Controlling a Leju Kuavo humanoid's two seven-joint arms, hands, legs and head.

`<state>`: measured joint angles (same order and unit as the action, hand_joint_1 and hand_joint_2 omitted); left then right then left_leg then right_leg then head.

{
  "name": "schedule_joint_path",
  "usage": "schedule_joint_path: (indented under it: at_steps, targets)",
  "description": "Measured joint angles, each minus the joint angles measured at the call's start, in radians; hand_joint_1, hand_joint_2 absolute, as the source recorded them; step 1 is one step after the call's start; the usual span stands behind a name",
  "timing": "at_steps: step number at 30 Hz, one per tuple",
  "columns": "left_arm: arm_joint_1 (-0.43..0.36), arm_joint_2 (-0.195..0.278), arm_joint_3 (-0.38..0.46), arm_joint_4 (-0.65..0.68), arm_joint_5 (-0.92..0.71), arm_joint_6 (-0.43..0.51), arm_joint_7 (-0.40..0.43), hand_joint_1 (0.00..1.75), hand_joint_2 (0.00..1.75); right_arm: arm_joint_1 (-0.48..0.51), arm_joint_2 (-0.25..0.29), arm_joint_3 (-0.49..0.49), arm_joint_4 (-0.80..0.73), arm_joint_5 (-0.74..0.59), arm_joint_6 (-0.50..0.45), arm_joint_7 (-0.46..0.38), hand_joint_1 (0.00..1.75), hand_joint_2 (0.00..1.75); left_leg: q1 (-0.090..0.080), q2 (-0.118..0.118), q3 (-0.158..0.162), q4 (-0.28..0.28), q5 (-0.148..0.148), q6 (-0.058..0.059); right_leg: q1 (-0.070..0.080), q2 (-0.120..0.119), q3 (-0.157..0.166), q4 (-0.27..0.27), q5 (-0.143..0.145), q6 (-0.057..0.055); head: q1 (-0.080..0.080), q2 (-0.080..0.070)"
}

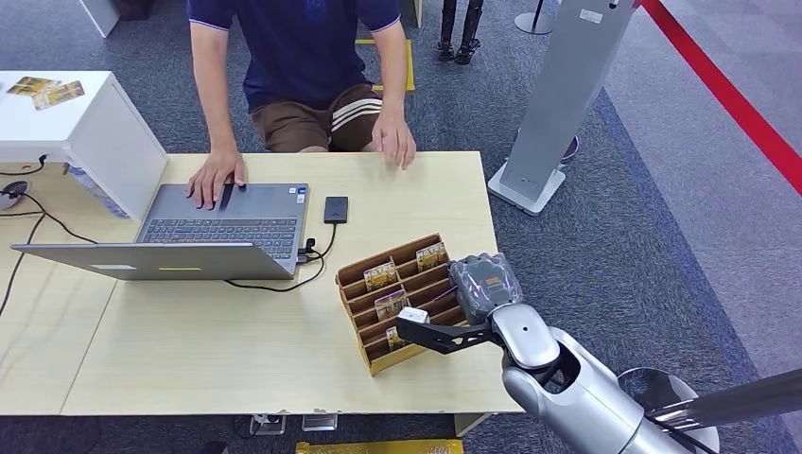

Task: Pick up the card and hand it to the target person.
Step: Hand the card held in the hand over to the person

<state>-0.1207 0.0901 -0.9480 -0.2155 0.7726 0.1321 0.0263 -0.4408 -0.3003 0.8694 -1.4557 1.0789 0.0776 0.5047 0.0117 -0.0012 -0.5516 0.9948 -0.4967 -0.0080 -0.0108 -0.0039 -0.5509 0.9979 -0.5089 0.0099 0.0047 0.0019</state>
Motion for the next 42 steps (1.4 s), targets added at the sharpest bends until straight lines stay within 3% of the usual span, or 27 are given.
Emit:
schedule_joint_path:
  at_steps: [6,9,12,20,28,33,40,42]
  targets:
    - [0.001,0.004,0.000,0.000,0.016,-0.009,0.009,0.00,1.75,0.000,-0.009,-0.023,-0.043,-0.118,-0.008,0.002,1.45,1.75,0.000,0.000,0.000,0.000,0.000,0.000,0.000,0.000,0.000,0.000,0.000,0.000,0.000,0.000]
    - [0.008,0.009,0.000,0.000,0.028,-0.008,0.009,0.00,1.75,-0.014,-0.042,-0.065,-0.154,-0.263,0.004,0.021,1.45,1.75,0.000,0.000,0.000,0.000,0.000,0.000,0.000,0.000,0.000,0.000,0.000,0.000,0.000,0.000]
    - [0.020,0.013,0.000,0.000,0.040,-0.007,0.007,0.00,1.75,-0.039,-0.082,-0.116,-0.291,-0.327,0.018,0.048,1.45,1.75,0.000,0.000,0.000,0.001,0.000,0.000,0.000,0.000,0.000,0.000,0.000,0.000,0.000,0.000]
    - [0.029,0.014,0.000,0.000,0.050,-0.004,-0.003,0.00,1.75,-0.047,-0.135,-0.194,-0.581,-0.322,0.015,0.054,1.45,1.75,0.000,0.000,0.000,0.001,0.000,0.000,0.000,0.000,0.000,0.000,0.000,0.000,0.000,0.000]
    - [0.025,0.012,0.000,0.000,0.046,-0.004,-0.001,0.00,1.75,-0.039,-0.136,-0.198,-0.656,-0.272,0.013,-0.001,1.45,1.75,0.000,0.000,0.000,0.001,0.000,0.000,0.000,0.000,0.000,0.000,0.000,0.000,0.001,0.000]
    - [0.010,0.006,-0.001,0.000,0.037,-0.008,0.010,0.00,1.75,-0.039,-0.110,-0.180,-0.585,-0.221,-0.097,-0.078,1.45,1.75,0.000,0.000,-0.001,0.001,0.000,0.000,0.000,0.000,0.000,0.000,0.000,0.000,0.001,0.000]
    - [-0.007,-0.004,-0.004,0.000,0.035,-0.007,0.021,0.00,1.75,-0.040,-0.042,-0.151,-0.345,-0.069,-0.395,-0.128,1.45,1.75,0.000,0.000,-0.001,0.001,0.000,0.000,0.000,0.000,0.000,0.000,0.000,0.000,0.000,0.000]
    - [-0.010,-0.007,-0.006,0.000,0.035,-0.005,0.024,0.00,1.75,-0.040,-0.022,-0.142,-0.270,-0.061,-0.441,-0.139,1.45,1.75,0.000,0.000,-0.001,0.001,0.000,0.000,0.000,0.000,0.000,0.000,0.000,0.000,0.000,0.000]
